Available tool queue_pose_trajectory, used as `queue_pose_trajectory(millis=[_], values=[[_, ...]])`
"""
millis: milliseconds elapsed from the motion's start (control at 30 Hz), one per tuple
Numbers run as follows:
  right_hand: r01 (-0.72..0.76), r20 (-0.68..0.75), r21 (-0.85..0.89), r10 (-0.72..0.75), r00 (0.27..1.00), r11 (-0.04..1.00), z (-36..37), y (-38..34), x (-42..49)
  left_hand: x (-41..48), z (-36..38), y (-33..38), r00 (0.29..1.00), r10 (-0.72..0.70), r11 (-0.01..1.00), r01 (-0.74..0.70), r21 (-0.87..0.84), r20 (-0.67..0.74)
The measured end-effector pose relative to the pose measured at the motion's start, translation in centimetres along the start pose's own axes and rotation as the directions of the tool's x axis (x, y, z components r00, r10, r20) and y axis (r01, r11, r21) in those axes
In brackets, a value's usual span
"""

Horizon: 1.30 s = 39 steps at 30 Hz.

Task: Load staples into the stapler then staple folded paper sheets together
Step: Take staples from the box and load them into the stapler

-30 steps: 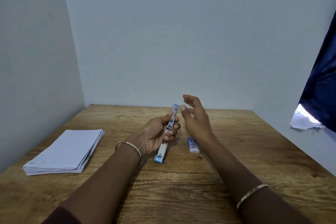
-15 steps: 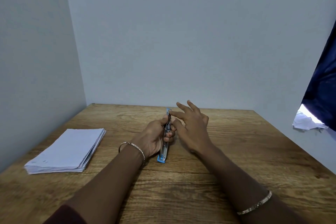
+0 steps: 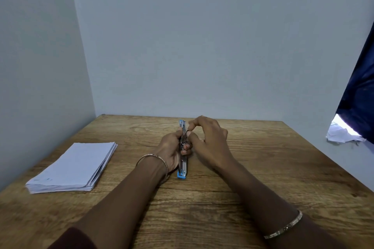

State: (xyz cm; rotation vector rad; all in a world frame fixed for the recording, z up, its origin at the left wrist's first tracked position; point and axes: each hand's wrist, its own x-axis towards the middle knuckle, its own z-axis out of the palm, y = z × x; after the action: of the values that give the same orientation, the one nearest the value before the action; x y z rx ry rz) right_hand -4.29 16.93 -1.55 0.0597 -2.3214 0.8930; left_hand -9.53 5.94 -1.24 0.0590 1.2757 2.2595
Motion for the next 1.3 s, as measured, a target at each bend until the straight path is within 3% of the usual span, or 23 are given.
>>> queue_pose_trajectory(millis=[233,467,600,833,1000,1300], values=[[0.067,-0.075,0.085,-0.06,0.995,0.994,0.3,-1.2,-0.3,0.2,-0.3,0.4,0.999,0.001,1.0,-0.002,-0.025,-0.046],[-0.169,-0.022,0.459,0.202,0.979,0.872,-0.4,-0.3,0.4,-0.2,0.4,-0.1,0.997,-0.018,0.999,0.015,0.041,0.077],[-0.255,-0.029,0.466,0.303,0.953,0.847,-0.9,0.3,1.0,-0.5,0.7,-0.3,0.995,0.013,0.996,-0.021,0.086,0.101],[-0.465,0.162,0.53,0.453,0.877,0.709,-1.7,0.9,1.6,-1.3,1.2,-0.1,0.987,0.068,0.966,-0.101,0.236,0.145],[-0.441,0.155,0.59,0.441,0.884,0.677,-2.5,0.9,1.8,-1.4,1.3,-0.1,0.955,0.203,0.913,-0.265,0.31,0.218],[-0.407,0.125,0.522,0.405,0.906,0.75,-2.7,0.2,1.7,-1.6,1.5,-0.3,0.961,0.209,0.914,-0.258,0.314,0.181]])
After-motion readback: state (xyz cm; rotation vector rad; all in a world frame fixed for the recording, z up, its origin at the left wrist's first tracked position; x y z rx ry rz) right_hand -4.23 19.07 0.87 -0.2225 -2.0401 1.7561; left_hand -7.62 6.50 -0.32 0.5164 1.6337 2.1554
